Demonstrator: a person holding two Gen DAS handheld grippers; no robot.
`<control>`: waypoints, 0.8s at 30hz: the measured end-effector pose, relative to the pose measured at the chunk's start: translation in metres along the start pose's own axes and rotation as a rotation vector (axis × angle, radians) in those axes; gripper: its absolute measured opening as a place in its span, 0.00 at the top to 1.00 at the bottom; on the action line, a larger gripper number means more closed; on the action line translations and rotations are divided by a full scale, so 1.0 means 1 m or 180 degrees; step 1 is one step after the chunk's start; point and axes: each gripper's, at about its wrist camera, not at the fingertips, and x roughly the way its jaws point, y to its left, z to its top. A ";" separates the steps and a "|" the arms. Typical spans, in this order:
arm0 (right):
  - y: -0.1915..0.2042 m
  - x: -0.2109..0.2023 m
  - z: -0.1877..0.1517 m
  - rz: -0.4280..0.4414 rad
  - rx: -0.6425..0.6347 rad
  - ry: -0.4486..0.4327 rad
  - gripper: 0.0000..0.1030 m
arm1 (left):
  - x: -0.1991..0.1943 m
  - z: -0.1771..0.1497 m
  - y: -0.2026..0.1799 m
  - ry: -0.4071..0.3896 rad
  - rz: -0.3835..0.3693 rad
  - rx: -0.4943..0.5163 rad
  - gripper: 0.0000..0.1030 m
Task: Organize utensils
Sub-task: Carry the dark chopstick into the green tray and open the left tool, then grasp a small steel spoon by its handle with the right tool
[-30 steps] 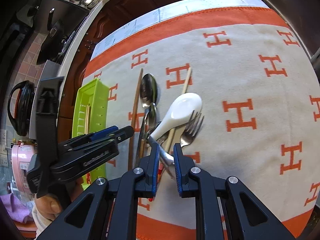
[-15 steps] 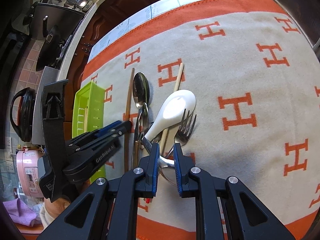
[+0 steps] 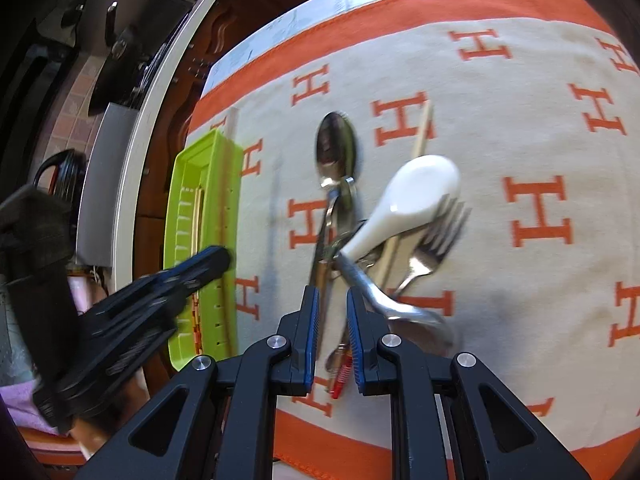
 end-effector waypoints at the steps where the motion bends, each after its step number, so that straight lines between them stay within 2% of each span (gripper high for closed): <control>1: 0.004 0.005 0.000 0.0023 -0.0009 0.0031 0.86 | -0.009 -0.001 0.004 -0.0033 0.0006 -0.0008 0.96; 4: 0.011 0.018 0.002 0.0030 -0.0002 0.0089 0.86 | -0.034 -0.002 0.030 -0.0149 0.0117 -0.0069 0.96; 8: 0.017 0.037 0.005 0.0013 0.0027 0.0149 0.86 | -0.047 -0.006 0.077 -0.0186 0.0417 -0.0230 0.96; 12: 0.023 0.050 0.008 -0.0050 0.0036 0.0169 0.86 | -0.031 -0.011 0.112 -0.0068 0.0555 -0.0346 0.96; 15: 0.025 0.057 0.009 -0.0122 0.0041 0.0186 0.86 | -0.013 -0.017 0.121 0.0004 0.0598 -0.0372 0.95; 17: 0.026 0.060 0.009 -0.0167 0.0040 0.0202 0.86 | -0.005 -0.020 0.122 0.0011 0.0615 -0.0362 0.88; 18: 0.027 0.062 0.009 -0.0198 0.0041 0.0210 0.86 | -0.002 -0.021 0.122 0.0009 0.0648 -0.0359 0.79; 19: 0.027 0.064 0.009 -0.0229 0.0038 0.0216 0.86 | 0.000 -0.022 0.121 0.0003 0.0694 -0.0347 0.74; 21: 0.029 0.068 0.010 -0.0272 0.0040 0.0226 0.86 | 0.000 -0.024 0.119 -0.0029 0.0734 -0.0317 0.73; 24: 0.028 0.070 0.009 -0.0296 0.0037 0.0235 0.86 | -0.005 -0.028 0.118 -0.0109 0.0758 -0.0360 0.66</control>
